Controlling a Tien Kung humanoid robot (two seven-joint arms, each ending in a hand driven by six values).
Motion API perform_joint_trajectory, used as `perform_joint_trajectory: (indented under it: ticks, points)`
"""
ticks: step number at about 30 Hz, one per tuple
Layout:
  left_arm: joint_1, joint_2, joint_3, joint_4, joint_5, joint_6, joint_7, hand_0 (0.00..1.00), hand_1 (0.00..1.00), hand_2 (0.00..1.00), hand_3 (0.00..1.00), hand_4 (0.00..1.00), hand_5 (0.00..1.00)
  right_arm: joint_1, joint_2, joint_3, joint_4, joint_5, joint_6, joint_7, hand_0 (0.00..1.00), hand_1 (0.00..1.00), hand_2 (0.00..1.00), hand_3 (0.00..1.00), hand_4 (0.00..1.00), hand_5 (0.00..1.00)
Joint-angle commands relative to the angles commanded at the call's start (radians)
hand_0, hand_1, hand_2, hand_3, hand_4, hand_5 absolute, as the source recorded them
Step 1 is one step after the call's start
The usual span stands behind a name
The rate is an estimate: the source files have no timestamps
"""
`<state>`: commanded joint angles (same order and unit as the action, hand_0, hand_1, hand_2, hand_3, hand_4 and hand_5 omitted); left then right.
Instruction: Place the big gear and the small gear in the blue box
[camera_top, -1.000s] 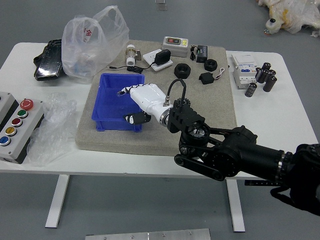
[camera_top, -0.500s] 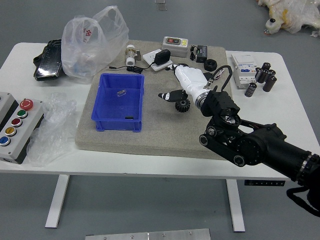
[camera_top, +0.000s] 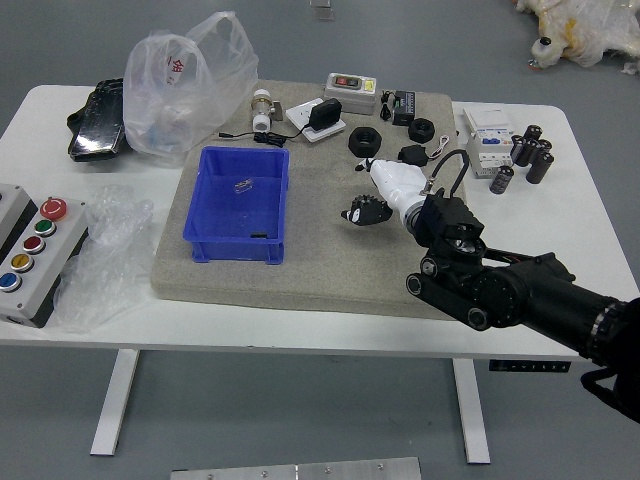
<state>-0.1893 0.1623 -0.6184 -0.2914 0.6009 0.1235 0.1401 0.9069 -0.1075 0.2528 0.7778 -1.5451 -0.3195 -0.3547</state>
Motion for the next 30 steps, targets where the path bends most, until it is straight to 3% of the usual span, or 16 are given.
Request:
perform_joint_trajectory:
  ticks: [6,7,11,12,18,19,24,26,30]
  points:
    - [0.002,-0.003,-0.002,0.000,0.000,0.001,0.001,0.698,0.656,0.642,0.806,0.679,0.297,0.009,0.010,-0.043,-0.036,0.060,0.010,0.008,0.713,0.779,0.811,0.819,0.852,0.351]
    - [0.002,-0.003,-0.002,0.000,0.000,0.001,0.001,0.698,0.656,0.642,0.805,0.679,0.296,0.011,0.011,-0.051,-0.040,0.072,0.009,0.011,0.700,0.726,0.726,0.784,0.707,0.250]
    - [0.001,-0.003,-0.001,0.000,0.000,0.000,0.000,0.698,0.656,0.642,0.805,0.679,0.296,0.018,0.018,-0.086,-0.057,0.115,0.005,0.015,0.700,0.726,0.726,0.784,0.707,0.250]
    - [0.000,-0.003,0.000,0.000,0.000,0.000,0.000,0.698,0.656,0.642,0.807,0.679,0.296,0.019,0.019,-0.095,-0.060,0.123,0.006,0.015,0.675,0.657,0.562,0.649,0.421,0.188]
    - [0.000,-0.003,0.001,0.000,-0.002,0.000,0.000,0.698,0.656,0.642,0.807,0.679,0.296,0.018,0.023,-0.124,-0.067,0.147,-0.007,0.028,0.675,0.657,0.562,0.649,0.421,0.188]
    - [0.000,-0.003,0.001,0.000,-0.002,0.001,0.000,0.698,0.656,0.642,0.807,0.679,0.297,0.018,0.023,-0.125,-0.066,0.148,-0.010,0.031,0.637,0.547,0.402,0.496,0.333,0.014]
    - [-0.001,-0.005,0.006,0.000,-0.007,0.001,-0.003,0.698,0.656,0.642,0.807,0.679,0.297,0.016,0.020,-0.121,-0.061,0.142,-0.029,0.046,0.637,0.547,0.402,0.496,0.333,0.014]
    - [-0.001,-0.005,0.008,0.000,-0.008,0.000,-0.004,0.698,0.656,0.642,0.807,0.679,0.296,0.015,0.015,-0.111,-0.055,0.131,-0.034,0.051,0.641,0.532,0.351,0.443,0.285,0.043]
    - [0.000,-0.005,0.011,0.000,-0.014,0.001,-0.006,0.698,0.656,0.642,0.807,0.679,0.296,0.019,-0.007,-0.067,-0.015,0.082,-0.037,0.052,0.637,0.531,0.343,0.440,0.280,0.045]
